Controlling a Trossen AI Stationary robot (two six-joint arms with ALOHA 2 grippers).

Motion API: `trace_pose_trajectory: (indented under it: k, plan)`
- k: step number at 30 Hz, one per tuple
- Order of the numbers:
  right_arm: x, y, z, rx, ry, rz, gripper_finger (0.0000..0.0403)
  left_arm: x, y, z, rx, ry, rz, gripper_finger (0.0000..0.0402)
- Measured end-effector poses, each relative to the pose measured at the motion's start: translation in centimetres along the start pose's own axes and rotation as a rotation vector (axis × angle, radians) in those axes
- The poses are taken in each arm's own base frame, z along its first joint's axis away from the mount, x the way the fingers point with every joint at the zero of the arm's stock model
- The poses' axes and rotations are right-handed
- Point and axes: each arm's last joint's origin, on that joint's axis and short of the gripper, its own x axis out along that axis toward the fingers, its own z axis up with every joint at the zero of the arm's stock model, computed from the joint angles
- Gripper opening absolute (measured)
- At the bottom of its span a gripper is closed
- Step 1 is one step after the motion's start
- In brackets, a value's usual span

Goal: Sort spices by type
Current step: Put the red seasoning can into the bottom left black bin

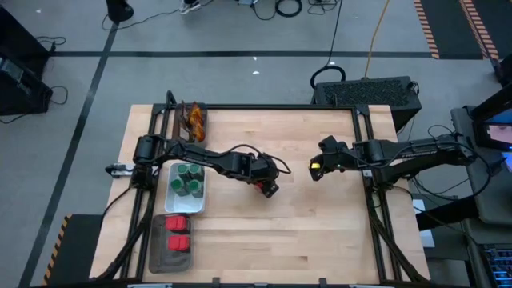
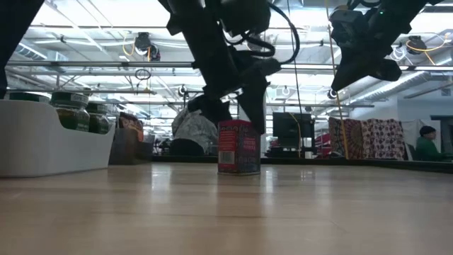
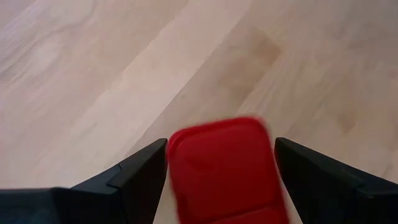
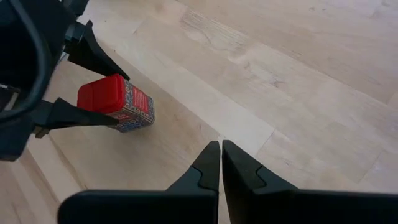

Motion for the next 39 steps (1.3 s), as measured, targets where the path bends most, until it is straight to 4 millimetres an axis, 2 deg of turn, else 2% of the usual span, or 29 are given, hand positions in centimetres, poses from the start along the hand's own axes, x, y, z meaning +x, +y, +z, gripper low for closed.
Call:
trace_pose_trajectory:
  k: [15,19,24,29,34,39]
  plan:
    - [0.1,-0.2,0.2,0.013,-0.006,-0.007,0.0,0.0,0.2,-0.5,0.06,0.063,0.004,0.0293]
    - [0.1,-0.1,0.3,0.015,-0.012,-0.003,0.0,0.0,0.3,-0.5,0.065,0.06,0.008,0.0273]
    - [0.1,-0.1,0.3,0.015,-0.014,-0.005,0.0,0.0,0.3,-0.5,0.09,0.061,0.006,0.0222]
    - [0.1,-0.1,0.3,0.015,-0.014,-0.005,0.0,0.0,0.2,-0.5,0.119,0.071,-0.008,0.0221]
    - [0.1,-0.1,0.3,0.016,-0.016,-0.002,0.0,-0.9,0.1,-0.3,0.164,0.086,-0.059,0.0221]
    - [0.1,-0.1,0.3,0.017,-0.018,0.002,0.0,-3.6,0.1,0.5,0.226,0.057,-0.111,0.0222]
